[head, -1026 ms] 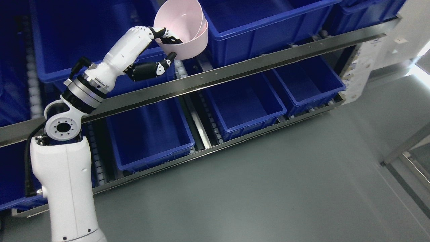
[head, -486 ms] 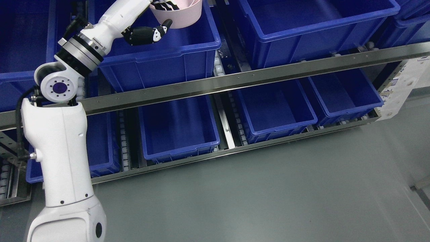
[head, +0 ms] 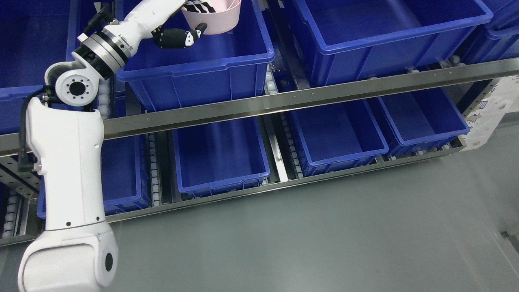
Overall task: Stack pink IKEA bowls on left shelf middle
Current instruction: 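Hold the stacked bowls while turning toward the blue bin shelf, then lower the stacked bowls into the middle blue bin and release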
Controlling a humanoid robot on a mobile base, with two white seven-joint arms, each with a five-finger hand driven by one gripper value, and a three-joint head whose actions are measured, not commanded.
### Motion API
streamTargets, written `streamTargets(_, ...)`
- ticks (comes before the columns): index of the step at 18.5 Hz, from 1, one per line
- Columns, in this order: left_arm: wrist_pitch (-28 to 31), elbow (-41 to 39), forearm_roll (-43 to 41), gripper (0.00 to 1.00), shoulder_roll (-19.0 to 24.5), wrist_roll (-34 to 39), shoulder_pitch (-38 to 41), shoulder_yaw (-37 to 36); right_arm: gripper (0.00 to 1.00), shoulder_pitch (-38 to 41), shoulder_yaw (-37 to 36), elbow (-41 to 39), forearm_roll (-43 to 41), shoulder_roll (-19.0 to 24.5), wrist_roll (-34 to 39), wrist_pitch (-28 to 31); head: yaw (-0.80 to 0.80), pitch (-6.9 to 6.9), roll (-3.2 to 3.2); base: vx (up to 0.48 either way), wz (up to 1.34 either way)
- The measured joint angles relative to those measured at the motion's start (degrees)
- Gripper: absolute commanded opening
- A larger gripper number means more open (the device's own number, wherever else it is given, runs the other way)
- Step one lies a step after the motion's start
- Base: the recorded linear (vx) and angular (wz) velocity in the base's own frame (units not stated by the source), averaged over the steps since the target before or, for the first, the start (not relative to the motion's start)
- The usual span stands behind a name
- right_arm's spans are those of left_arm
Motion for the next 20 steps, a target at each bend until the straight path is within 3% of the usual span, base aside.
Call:
streamTargets(10, 0.17, 10.33, -0.34, 0.05, 4.12, 4.45, -4.84, -1.47, 1.0, 0.01, 0.0, 0.0, 0.0, 0.0, 0.0, 0.08, 0.0, -0.01, 0.0, -0.003, -0.02)
streamTargets(20, 0.14, 22.18, -0.39, 0.05, 5.54, 11.22, -8.62, -4.62, 1.0, -0.01, 0.0, 0.0, 0.0, 0.0, 0.0, 0.09, 0.0, 0.0, 0.0, 0.034, 0.09)
